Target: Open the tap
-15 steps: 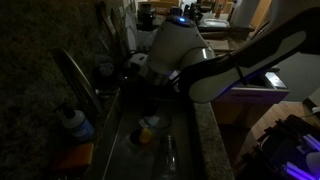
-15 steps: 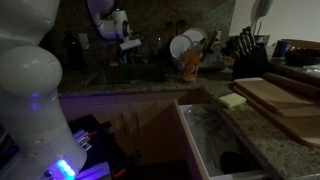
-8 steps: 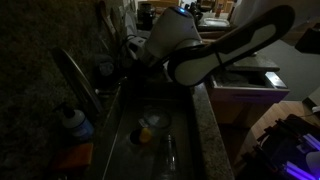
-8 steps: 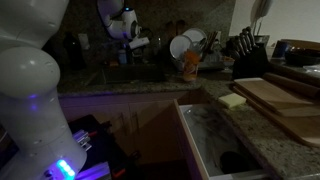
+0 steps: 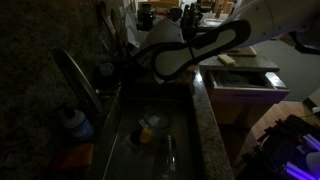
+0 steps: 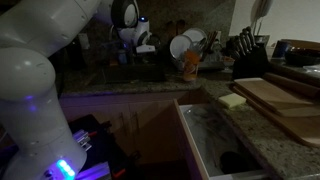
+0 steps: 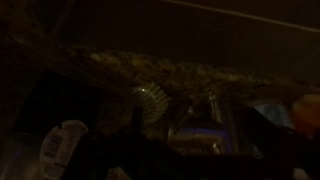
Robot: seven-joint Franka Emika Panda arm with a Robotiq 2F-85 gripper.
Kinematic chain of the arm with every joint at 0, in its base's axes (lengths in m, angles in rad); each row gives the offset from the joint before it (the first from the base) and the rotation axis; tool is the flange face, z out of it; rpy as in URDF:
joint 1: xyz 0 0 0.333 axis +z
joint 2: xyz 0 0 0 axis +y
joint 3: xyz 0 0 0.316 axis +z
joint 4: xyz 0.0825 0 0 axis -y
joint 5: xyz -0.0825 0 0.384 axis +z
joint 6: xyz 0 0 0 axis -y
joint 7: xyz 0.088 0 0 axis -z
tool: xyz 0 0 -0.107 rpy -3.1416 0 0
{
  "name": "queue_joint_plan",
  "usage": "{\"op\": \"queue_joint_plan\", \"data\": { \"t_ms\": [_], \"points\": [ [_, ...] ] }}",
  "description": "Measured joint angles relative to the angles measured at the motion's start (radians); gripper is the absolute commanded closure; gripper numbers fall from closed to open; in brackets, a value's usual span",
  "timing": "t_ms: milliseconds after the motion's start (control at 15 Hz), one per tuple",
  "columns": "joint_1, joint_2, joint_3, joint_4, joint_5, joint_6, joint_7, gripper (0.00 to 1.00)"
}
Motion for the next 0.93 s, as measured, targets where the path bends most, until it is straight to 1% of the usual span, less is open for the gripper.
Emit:
{"op": "queue_joint_plan", "data": {
  "t_ms": [200, 400, 533, 667, 867, 933],
  "points": [
    [0.004, -0.007, 0.002, 0.001, 0.004, -0.003, 0.003, 0.00],
    [-0.011, 0.019, 0.023, 0.009, 0.029, -0.013, 0.003, 0.00],
    [-0.033, 0.060, 0.048, 0.030, 0.041, -0.025, -0.014, 0.00],
    [-0.053, 0.112, 0.074, 0.066, 0.041, -0.048, -0.058, 0.00],
    [-0.061, 0.189, 0.108, 0.138, 0.056, -0.116, -0.129, 0.00],
    [-0.059, 0.201, 0.111, 0.148, 0.056, -0.118, -0.132, 0.00]
  ]
}}
